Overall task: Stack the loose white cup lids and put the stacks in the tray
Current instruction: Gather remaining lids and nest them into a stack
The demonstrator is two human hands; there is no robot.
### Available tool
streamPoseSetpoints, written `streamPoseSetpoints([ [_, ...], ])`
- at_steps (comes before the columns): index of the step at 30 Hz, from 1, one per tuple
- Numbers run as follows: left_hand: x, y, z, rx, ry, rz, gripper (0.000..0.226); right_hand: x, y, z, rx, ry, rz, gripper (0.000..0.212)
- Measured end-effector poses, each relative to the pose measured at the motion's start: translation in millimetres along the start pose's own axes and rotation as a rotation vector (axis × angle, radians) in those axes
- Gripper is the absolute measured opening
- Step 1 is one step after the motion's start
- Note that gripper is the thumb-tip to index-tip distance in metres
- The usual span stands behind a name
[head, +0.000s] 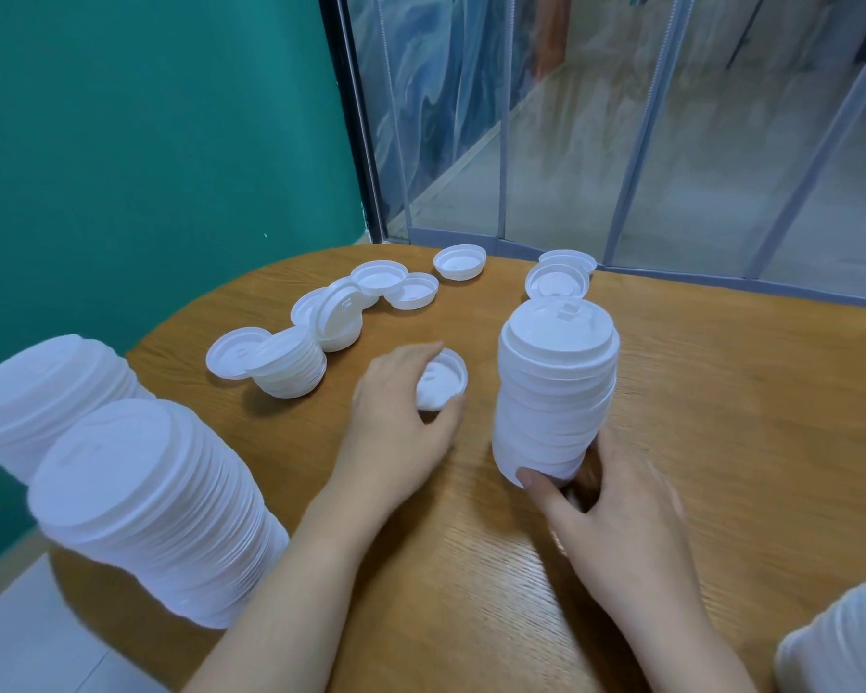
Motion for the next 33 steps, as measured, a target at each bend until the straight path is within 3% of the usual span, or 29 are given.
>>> streamPoseSetpoints([
  [4, -1, -15, 22, -0.188, 0.128, 0.127, 0.07, 1, 0, 0, -0.016, -0.005, 0.008, 0.037],
  [9, -5, -14, 24, -0.243, 0.06, 0.024, 0.026, 2, 1, 1, -0.035, -0.001, 0.015, 0.037],
  [16, 6, -1, 20, -0.188, 0.005, -0.155, 0.008, 1, 2, 1, -0.02, 0.007, 0.022, 0.037],
  [26, 39, 16, 8, 0.266, 0.226, -0.129, 0.009, 2, 2, 3, -0.04, -0.005, 0.041, 0.035],
  [33, 37, 18, 19, 0.499, 0.374, -0.131, 0.035, 3, 3, 6, -0.056, -0.009, 0.041, 0.035],
])
Point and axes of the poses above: each hand's wrist, its own x-axis away from the middle knuckle, its own y-axis out of the back of the hand, z = x × y, the point moved 3 cm from there along -x, towards the middle knuckle, and after that the axes turned 4 degrees about z, right-handed, at the moved point
